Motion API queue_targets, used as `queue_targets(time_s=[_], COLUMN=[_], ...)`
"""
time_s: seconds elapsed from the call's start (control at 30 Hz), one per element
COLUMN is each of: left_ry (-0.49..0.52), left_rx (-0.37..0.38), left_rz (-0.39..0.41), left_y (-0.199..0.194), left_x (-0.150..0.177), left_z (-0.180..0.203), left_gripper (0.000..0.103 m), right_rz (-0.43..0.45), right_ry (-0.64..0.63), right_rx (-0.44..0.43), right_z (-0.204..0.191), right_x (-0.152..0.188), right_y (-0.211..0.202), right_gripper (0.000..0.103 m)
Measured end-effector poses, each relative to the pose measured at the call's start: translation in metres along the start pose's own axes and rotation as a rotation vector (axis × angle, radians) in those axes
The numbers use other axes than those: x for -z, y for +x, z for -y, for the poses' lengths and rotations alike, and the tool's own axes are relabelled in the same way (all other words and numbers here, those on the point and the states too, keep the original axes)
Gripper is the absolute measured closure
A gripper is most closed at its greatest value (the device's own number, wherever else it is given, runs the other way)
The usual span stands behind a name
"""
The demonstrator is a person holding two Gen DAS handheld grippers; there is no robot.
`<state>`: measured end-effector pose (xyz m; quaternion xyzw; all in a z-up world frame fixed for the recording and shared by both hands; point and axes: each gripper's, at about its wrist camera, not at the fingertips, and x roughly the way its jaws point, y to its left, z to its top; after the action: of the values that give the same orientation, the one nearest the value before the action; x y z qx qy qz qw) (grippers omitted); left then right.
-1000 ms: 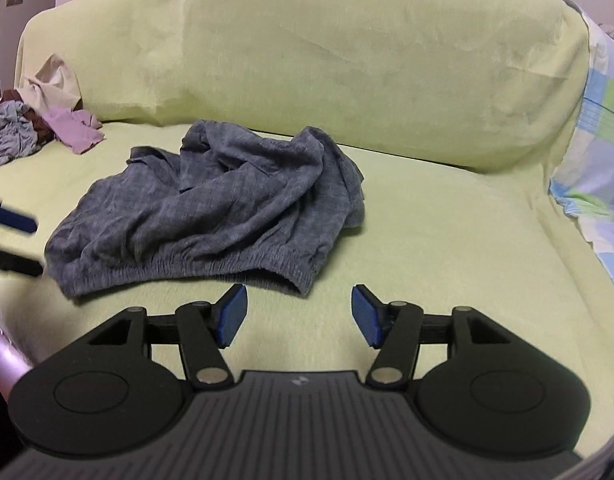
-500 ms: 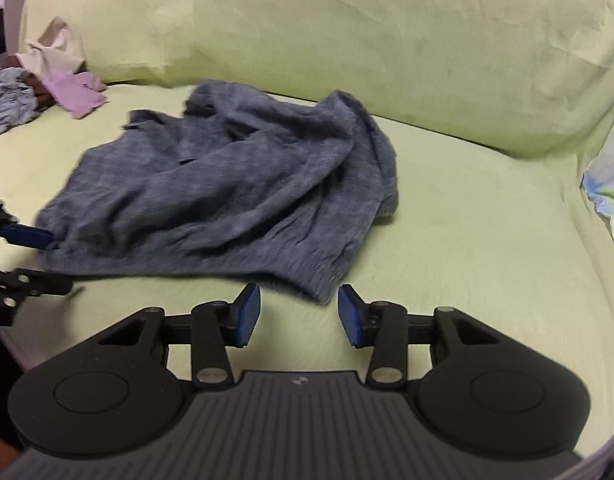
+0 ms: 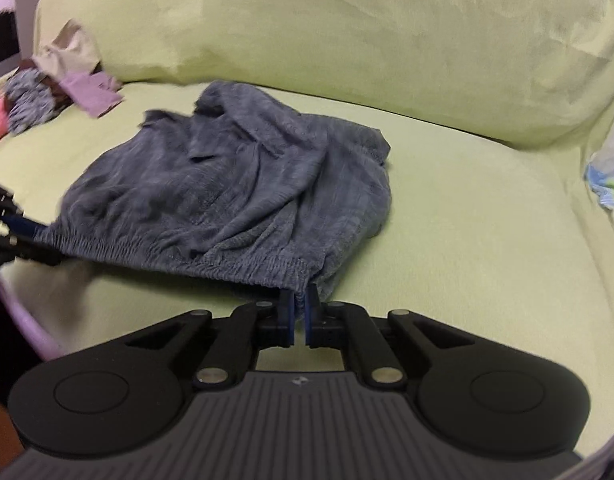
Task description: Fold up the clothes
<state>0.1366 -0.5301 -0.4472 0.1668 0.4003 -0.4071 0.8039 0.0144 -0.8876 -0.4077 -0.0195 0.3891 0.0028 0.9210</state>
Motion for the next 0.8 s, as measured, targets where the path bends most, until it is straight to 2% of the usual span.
queue_targets(time_s=[0.1, 0.2, 0.3, 0.4, 0.47, 0.6, 0.7, 0.73, 0.8], left_ry=[0.043, 0.091, 0.076, 0.061, 0.047, 0.057, 0.105, 0.128, 0.177], left_rx=[0.003, -0.023, -0.016, -0.005, -0.013, -0.089, -0.161, -0.172, -0.189], left_rz=[-0.037, -0.084, -0.098, -0.080, -0.046, 0.022, 0.080, 0.091, 0.109], left_y=[-0.002, 0.005, -0.005, -0.020, -0.035, -0.045, -0.028, -0.020, -0.003], left_x=[0.005, 0.012, 0.011, 0.007, -0.001, -0.021, -0.048, -0.054, -0.064], left_z=[0.012, 0.023, 0.020, 0.014, 0.003, -0.021, -0.052, -0.060, -0.075], left_gripper=[0.082, 0.081, 0.076, 0.059, 0.059, 0.058, 0.051, 0.045, 0.040], right_rz=[-0.049, -0.089, -0.060, -0.010, 0.018, 0.066, 0.094, 0.102, 0.116], right_ry=[0.012, 0.035, 0.040, 0.044, 0.042, 0.026, -0.004, -0.021, -0.064], right_rx=[0.001, -0.001, 0.007, 0.021, 0.030, 0.023, 0.003, -0.008, -0.027], right_z=[-0.001, -0.001, 0.000, 0.010, 0.018, 0.026, 0.026, 0.025, 0.020], right_x=[0.024, 0.041, 0.044, 0.033, 0.022, -0.004, -0.029, -0.038, -0.056], right_y=[-0.019, -0.018, -0.025, -0.035, -0.038, -0.035, -0.022, -0.017, -0.006], right_gripper=[0.103, 0.103, 0.103, 0.095, 0.085, 0.084, 0.082, 0.080, 0.077])
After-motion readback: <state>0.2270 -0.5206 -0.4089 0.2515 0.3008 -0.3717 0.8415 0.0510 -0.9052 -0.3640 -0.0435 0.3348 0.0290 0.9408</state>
